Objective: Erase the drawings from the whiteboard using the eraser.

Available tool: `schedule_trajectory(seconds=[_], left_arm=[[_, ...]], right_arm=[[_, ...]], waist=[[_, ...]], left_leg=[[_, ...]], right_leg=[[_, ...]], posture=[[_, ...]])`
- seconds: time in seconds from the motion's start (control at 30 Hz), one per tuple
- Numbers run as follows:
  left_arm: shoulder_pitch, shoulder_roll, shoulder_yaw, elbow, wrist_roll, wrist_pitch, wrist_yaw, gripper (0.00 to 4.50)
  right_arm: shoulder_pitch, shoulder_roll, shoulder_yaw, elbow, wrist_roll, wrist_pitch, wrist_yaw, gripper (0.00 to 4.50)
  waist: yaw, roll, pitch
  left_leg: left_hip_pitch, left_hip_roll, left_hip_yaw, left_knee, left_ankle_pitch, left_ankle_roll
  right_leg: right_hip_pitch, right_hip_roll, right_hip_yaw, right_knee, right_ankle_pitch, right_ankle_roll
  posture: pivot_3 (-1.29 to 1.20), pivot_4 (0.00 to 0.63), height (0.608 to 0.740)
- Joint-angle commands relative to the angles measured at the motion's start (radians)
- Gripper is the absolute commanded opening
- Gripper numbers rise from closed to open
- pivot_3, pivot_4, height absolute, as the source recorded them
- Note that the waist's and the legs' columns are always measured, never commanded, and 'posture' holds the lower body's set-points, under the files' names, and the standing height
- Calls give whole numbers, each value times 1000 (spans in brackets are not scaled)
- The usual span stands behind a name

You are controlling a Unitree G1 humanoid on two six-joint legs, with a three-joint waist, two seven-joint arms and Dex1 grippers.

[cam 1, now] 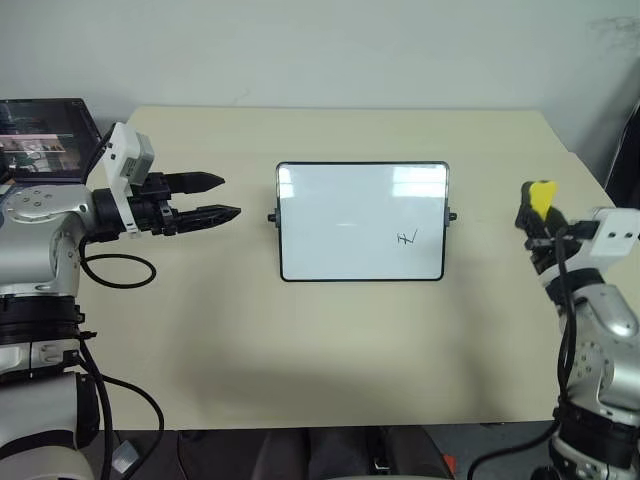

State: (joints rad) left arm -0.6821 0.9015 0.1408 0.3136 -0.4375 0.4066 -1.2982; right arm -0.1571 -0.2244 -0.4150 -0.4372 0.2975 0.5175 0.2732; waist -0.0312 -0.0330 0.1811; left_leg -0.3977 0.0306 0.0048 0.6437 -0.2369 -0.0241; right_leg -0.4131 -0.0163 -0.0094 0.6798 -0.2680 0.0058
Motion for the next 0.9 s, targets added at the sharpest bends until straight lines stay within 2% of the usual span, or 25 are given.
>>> schedule_trajectory(seconds=[0.03, 0.3, 0.9], left_arm=[[-10, 13, 21, -23, -6, -9, 0, 3633], [-11, 17, 23, -29, -7, -5, 2, 3633], [-8, 14, 23, -34, -10, -1, 4, 3633]], right_arm=[[21, 5, 23, -55, 14, -21, -25, 986], [70, 14, 71, -33, -10, -107, -54, 986], [98, -8, 109, -31, 16, -125, -54, 986]], waist=[[1, 0, 0], [1, 0, 0], [2, 0, 0]], left_leg=[[0, 0, 0, 0, 0, 0], [0, 0, 0, 0, 0, 0], [0, 0, 0, 0, 0, 0]], right_leg=[[0, 0, 0, 0, 0, 0], [0, 0, -1, 0, 0, 0], [0, 0, 0, 0, 0, 0]], posture=[[0, 150, 740], [0, 150, 740], [0, 150, 740]])
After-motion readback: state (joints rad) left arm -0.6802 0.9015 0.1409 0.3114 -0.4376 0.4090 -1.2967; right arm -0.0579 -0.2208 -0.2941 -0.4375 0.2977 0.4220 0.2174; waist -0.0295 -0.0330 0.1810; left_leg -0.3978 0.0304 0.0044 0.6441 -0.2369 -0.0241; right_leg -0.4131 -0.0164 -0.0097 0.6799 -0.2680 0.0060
